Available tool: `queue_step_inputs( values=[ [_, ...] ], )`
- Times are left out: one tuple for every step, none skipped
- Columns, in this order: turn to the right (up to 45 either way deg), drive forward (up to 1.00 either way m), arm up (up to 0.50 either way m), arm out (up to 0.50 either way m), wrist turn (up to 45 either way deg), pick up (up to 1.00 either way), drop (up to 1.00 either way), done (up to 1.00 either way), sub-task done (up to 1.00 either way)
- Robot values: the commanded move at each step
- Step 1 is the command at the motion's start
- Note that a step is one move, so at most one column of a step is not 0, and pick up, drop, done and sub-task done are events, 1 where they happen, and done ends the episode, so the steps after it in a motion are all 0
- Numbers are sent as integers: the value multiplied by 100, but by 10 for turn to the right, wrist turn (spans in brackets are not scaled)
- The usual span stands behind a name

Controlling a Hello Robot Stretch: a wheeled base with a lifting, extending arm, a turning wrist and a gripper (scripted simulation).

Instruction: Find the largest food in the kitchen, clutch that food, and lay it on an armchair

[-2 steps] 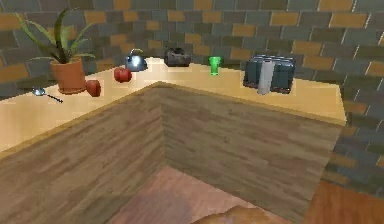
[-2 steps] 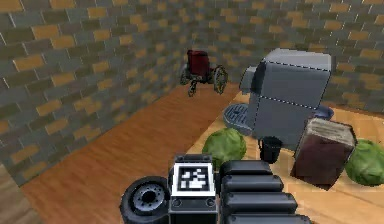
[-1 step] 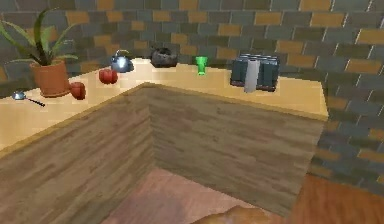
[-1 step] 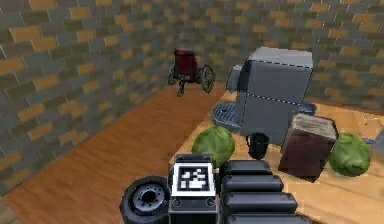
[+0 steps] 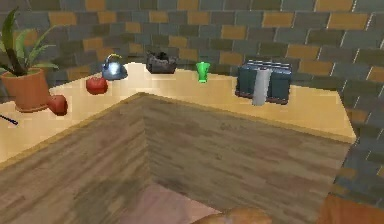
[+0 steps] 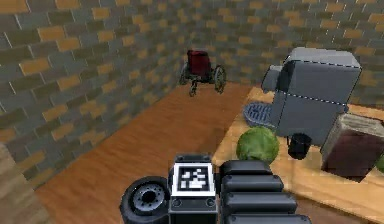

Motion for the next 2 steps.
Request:
queue_step_inputs(
  values=[
    [-450, 0, 0, 0, 0, 0, 0, 0, 0],
    [-240, 0, 0, 0, 0, 0, 0, 0, 0]
  ],
)
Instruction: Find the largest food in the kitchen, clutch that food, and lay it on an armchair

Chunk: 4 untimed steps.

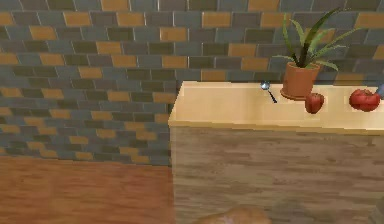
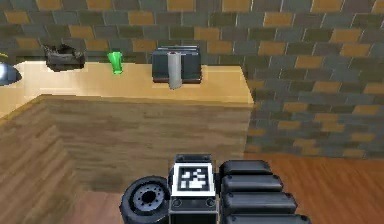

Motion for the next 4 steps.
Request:
queue_step_inputs(
  values=[
    [0, 20, 0, 0, 0, 0, 0, 0, 0],
    [-450, 0, 0, 0, 0, 0, 0, 0, 0],
    [-420, 0, 0, 0, 0, 0, 0, 0, 0],
    [0, 85, 0, 0, 0, 0, 0, 0, 0]
  ],
)
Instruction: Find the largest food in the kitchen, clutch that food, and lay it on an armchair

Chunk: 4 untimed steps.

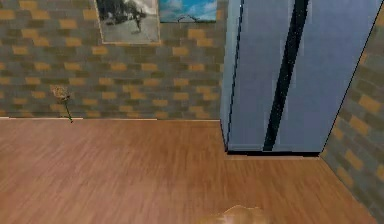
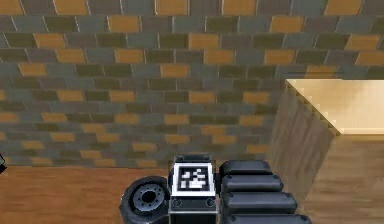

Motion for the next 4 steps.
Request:
queue_step_inputs(
  values=[
    [-300, 0, 0, 0, 0, 0, 0, 0, 0],
    [0, 100, 0, 0, 0, 0, 0, 0, 0],
    [-120, 0, 0, 0, 0, 0, 0, 0, 0],
    [0, 20, 0, 0, 0, 0, 0, 0, 0]
  ],
)
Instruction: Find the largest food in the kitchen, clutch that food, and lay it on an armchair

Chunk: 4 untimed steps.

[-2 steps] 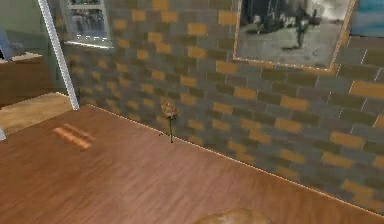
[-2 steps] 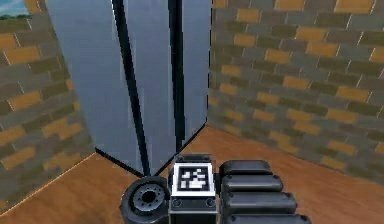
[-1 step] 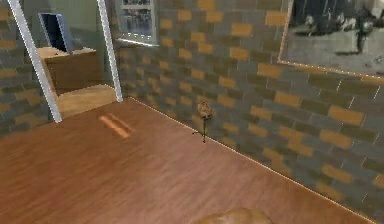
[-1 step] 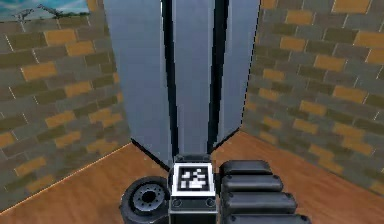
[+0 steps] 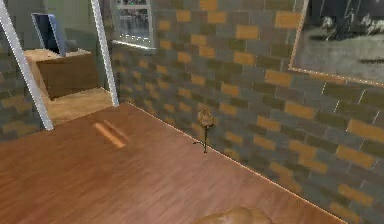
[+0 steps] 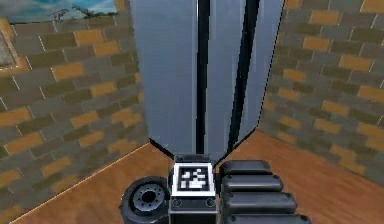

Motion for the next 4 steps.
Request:
queue_step_inputs(
  values=[
    [-450, 0, 0, 0, 0, 0, 0, 0, 0],
    [0, 100, 0, 0, 0, 0, 0, 0, 0],
    [-30, 0, 0, 0, 0, 0, 0, 0, 0],
    [0, 50, 0, 0, 0, 0, 0, 0, 0]
  ],
)
